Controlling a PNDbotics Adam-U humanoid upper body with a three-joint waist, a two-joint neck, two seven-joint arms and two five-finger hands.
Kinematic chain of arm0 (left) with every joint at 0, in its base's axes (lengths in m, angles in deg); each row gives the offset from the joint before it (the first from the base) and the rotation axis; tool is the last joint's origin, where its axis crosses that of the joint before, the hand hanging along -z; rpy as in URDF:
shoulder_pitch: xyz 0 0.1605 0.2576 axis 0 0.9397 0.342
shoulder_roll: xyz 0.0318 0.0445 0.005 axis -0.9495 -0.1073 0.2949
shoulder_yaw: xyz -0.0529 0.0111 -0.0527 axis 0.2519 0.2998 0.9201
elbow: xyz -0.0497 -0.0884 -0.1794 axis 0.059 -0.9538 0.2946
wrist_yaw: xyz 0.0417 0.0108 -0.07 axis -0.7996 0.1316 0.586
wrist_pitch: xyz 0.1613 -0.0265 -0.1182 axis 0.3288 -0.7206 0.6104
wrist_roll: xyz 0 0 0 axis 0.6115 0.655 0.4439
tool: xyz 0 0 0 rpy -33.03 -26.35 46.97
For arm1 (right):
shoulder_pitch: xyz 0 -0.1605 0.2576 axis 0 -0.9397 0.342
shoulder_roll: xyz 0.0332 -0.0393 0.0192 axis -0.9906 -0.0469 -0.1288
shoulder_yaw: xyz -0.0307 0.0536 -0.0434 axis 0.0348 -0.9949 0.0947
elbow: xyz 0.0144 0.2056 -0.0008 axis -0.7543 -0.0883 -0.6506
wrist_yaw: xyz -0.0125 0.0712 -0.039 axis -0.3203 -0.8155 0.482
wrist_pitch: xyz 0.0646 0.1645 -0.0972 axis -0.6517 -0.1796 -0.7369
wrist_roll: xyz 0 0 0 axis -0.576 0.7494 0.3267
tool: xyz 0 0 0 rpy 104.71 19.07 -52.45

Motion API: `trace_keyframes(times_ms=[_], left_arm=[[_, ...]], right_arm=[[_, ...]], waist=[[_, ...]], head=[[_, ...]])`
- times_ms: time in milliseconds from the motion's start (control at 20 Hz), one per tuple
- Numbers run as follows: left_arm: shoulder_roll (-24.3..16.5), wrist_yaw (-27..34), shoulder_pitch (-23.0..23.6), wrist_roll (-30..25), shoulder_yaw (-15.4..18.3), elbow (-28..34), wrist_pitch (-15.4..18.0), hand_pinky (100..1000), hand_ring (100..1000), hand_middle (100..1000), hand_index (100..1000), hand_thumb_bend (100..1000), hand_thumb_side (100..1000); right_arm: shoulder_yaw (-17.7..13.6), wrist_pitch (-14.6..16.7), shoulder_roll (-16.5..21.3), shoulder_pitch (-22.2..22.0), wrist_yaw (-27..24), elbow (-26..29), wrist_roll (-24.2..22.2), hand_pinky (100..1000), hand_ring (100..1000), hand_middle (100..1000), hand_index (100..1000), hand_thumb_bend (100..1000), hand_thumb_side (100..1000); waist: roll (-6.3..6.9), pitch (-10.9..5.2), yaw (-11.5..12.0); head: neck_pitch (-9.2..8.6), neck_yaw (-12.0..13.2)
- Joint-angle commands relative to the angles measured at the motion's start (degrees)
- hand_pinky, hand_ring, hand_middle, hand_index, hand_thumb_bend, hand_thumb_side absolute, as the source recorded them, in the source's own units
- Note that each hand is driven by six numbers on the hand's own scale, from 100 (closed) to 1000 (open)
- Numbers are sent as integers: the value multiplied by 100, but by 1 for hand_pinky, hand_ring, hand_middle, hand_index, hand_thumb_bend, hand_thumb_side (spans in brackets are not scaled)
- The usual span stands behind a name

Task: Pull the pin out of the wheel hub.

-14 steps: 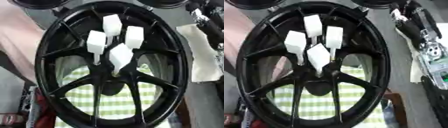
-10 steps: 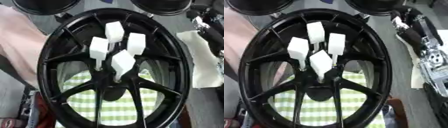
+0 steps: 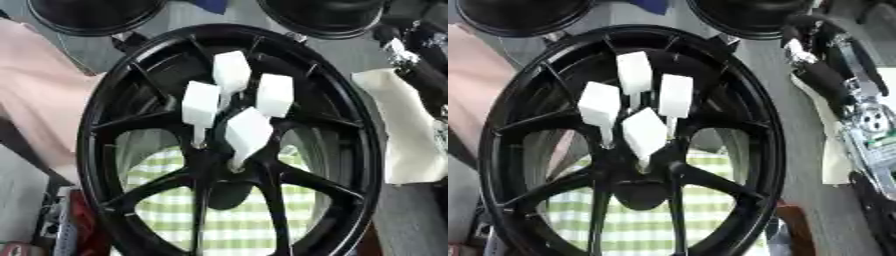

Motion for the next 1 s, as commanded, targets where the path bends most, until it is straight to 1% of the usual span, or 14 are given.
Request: trace_keyframes(times_ms=[50,300,400,500,700,1000], left_arm=[[-185,-28,-4,-10,-6,116,-10,847,692,726,853,137,856],[-220,-40,39,-38,-32,116,-13,847,692,726,853,135,856],[-236,-44,53,-51,-46,116,-16,847,693,726,853,134,857],[-247,-48,61,-68,-63,116,-25,847,693,726,854,133,858],[-275,-45,70,-94,-86,116,-28,847,693,727,853,132,858],[-318,-39,85,-125,-116,116,-40,847,693,727,853,131,859]], right_arm=[[174,-8,656,222,259,216,-235,918,844,738,800,128,448],[526,23,1550,630,697,534,-762,908,840,742,795,136,422],[631,100,1892,806,772,652,-924,904,839,744,794,139,413],[765,241,2196,954,774,755,-1130,902,838,745,793,146,407],[1034,453,2673,1181,727,882,-1562,897,838,749,792,187,381],[1459,489,3279,1325,685,912,-2018,893,842,757,798,264,380]], waist=[[8,-148,-10],[0,-163,23],[-12,-176,32],[-26,-187,43],[-44,-209,80],[-106,-235,114]], head=[[80,-16],[184,-24],[218,-24],[242,-24],[271,-43],[282,-94]])
